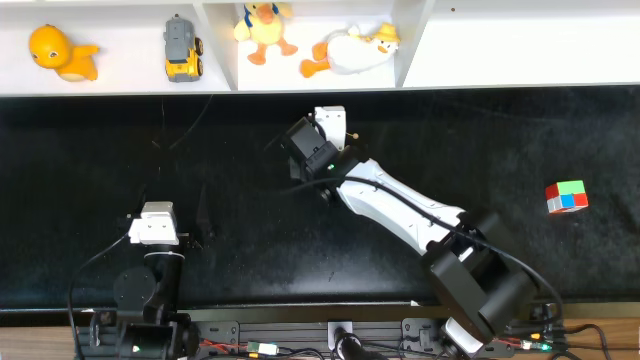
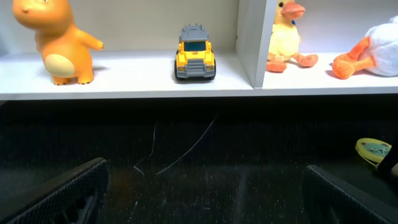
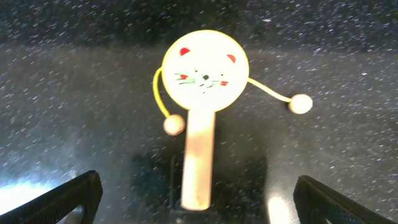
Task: Store Toys
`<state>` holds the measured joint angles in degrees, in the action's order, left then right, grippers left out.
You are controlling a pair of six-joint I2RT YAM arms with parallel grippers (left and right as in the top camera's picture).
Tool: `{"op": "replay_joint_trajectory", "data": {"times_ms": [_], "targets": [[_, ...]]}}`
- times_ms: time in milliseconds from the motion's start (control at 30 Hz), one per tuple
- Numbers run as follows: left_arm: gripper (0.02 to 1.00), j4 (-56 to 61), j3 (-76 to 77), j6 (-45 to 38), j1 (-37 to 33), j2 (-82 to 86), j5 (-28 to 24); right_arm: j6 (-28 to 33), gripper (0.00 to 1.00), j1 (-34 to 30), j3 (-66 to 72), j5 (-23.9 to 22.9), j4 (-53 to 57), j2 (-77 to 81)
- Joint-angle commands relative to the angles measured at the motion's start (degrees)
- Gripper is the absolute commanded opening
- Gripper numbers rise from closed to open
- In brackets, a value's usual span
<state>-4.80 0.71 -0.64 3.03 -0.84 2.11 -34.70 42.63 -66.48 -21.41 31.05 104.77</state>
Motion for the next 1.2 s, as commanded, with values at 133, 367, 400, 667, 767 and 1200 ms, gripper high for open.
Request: {"op": "replay_joint_trajectory", "data": {"times_ms": [133, 367, 400, 667, 767, 1200], "targets": [[0.998, 0.0, -0.2, -1.1, 0.2, 0.7, -0.5, 0.0, 1.0, -1.9, -1.9, 0.4, -0.5, 0.9], [0.998, 0.0, -0.2, -1.1, 0.2, 0.7, -0.5, 0.0, 0.998, -2.6, -1.9, 1.1, -1.1, 0.9], [0.998, 0.0, -0.2, -1.1, 0.2, 0.7, -0.6, 0.1, 1.0, -2.6, -1.9, 1.3, -1.1, 0.9], [0.998, 0.0, -0.2, -1.1, 0.2, 0.7, -0.5, 4.6, 0.991, -2.6, -1.9, 5.5, -1.2, 1.2], [0.998, 0.0, -0.2, -1.1, 0.2, 0.7, -0.5, 4.8, 0.991, -2.6, -1.9, 6.0, -1.3, 2.1], [0.998, 0.0, -0.2, -1.1, 0.2, 0.7, -0.5, 4.9, 0.411, -2.5, -1.9, 7.0, -1.1, 3.7]]}}
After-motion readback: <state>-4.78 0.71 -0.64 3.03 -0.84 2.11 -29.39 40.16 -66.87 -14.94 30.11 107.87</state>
